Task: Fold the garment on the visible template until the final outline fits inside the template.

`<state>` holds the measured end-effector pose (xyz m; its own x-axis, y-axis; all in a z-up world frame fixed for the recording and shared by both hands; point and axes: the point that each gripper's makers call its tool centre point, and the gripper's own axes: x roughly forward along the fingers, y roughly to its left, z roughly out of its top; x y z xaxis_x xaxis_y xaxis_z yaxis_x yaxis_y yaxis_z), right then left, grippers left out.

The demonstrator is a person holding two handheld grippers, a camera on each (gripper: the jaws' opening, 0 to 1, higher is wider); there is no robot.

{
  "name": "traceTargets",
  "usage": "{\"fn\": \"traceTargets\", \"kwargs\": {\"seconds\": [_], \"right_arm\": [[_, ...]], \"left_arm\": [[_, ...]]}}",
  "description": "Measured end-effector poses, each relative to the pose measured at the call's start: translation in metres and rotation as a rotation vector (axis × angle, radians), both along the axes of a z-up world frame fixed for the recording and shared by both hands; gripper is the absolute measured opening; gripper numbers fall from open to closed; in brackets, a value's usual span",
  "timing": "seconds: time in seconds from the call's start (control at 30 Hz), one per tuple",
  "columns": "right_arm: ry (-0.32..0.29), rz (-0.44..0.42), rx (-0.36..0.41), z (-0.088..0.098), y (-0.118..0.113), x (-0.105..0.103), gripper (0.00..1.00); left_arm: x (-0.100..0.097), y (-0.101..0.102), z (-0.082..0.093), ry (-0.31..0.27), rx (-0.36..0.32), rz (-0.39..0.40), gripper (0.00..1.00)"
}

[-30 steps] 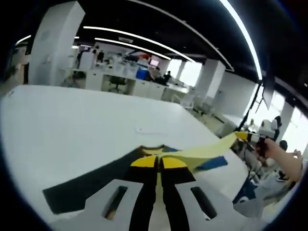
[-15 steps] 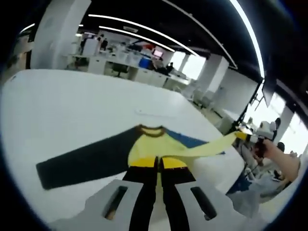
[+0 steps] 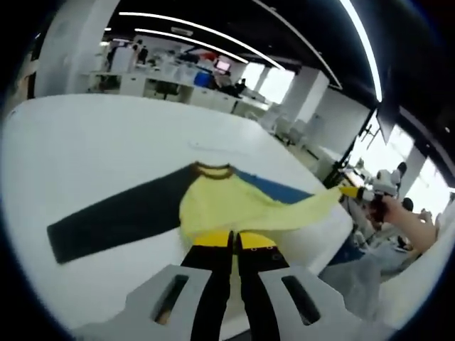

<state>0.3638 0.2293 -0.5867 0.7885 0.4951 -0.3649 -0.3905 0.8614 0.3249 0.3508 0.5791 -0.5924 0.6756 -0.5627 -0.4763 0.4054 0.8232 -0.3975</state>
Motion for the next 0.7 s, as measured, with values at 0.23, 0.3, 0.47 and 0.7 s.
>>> {"fn": "traceTargets", "kwargs": {"seconds": [0.23, 0.3, 0.47, 0.7], "right_arm": [[0.035, -0.003, -0.004, -0.016, -0.001, -0.016, 0.03], [0.044, -0.003, -0.008, -0.02, -0.001, -0.021, 0.03], [0.071, -0.008, -0.001, -0.032, 0.0, -0.033, 0.03], [0.116, -0.01, 0.002, -0.053, 0.002, -0.052, 0.03]], "left_arm": [[-0.018, 0.001, -0.019, 0.039, 0.016, -0.004, 0.0], [-0.023, 0.001, -0.025, 0.054, 0.014, -0.005, 0.0], [-0.034, 0.002, -0.036, 0.083, 0.018, -0.014, 0.0], [-0.046, 0.004, -0.051, 0.119, 0.001, 0.003, 0.0]]}}
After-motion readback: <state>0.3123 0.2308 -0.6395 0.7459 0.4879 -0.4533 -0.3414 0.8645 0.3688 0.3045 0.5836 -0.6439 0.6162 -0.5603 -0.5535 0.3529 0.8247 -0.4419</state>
